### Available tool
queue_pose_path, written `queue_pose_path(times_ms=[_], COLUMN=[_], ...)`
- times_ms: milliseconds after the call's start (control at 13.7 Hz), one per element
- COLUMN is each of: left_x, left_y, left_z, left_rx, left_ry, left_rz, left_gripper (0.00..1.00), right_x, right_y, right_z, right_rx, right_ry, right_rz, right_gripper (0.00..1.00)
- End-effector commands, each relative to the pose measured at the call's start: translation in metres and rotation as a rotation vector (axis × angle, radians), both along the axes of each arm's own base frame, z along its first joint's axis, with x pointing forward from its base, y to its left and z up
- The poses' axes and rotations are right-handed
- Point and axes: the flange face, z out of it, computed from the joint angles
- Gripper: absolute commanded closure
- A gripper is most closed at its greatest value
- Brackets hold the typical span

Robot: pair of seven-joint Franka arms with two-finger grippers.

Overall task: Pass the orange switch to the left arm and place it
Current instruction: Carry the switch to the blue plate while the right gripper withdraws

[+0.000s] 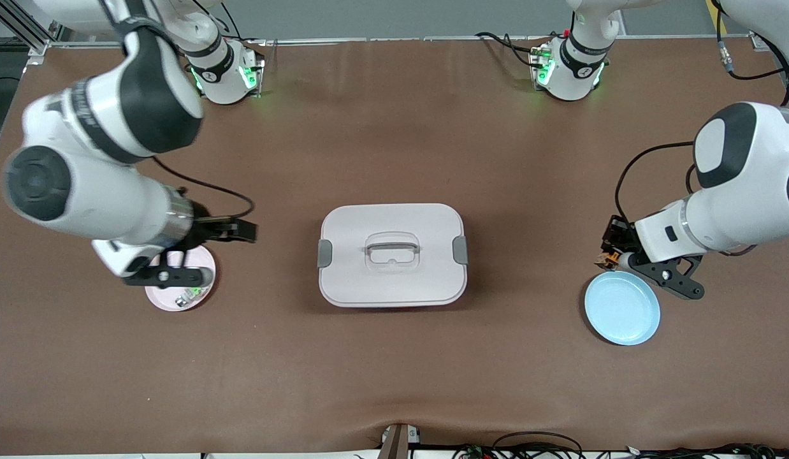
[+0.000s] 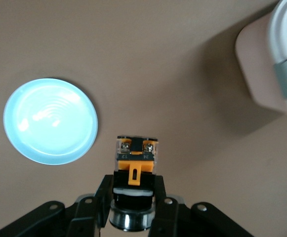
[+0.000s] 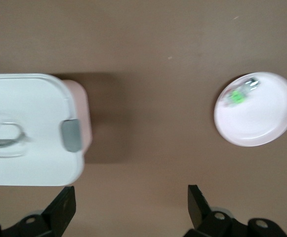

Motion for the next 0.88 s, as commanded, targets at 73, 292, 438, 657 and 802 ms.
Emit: queue_pose_path(times_ms=[73,292,438,657,802], left_x=[0.018,0.033,0.043,0.055,0.058], left_y=[0.031,0.045,0.069,0.088,0.104], left_z=[-0.024,-0.056,-0.082,-0.117,-0.138], left_rx=[0.001,-0.022,-0.042,-0.047,-0.018], left_ry=[-0.044,-0.077,-0.112,-0.154,-0.156], left_rz=[-0.125,-0.21,-0.299,-0.424,-0.484], left_gripper=[1.0,1.0,1.0,1.0,1.0], right_x=[-0.015,-0.016,-0.019,-0.023,-0.022], right_y=[-0.072,-0.105,-0.121,-0.143,-0.157], right_z=[0.027,0.037,0.04,0.044,0.041], right_rx=[-0.048,-0.094,-0.103,-0.105,-0.114], right_ry=[-0.034,-0.05,-0.051,-0.058,-0.057], right_rz=[0.139,0.17,0.147,0.139,0.161], right_gripper=[0.0,0.0,0.0,0.0,0.0])
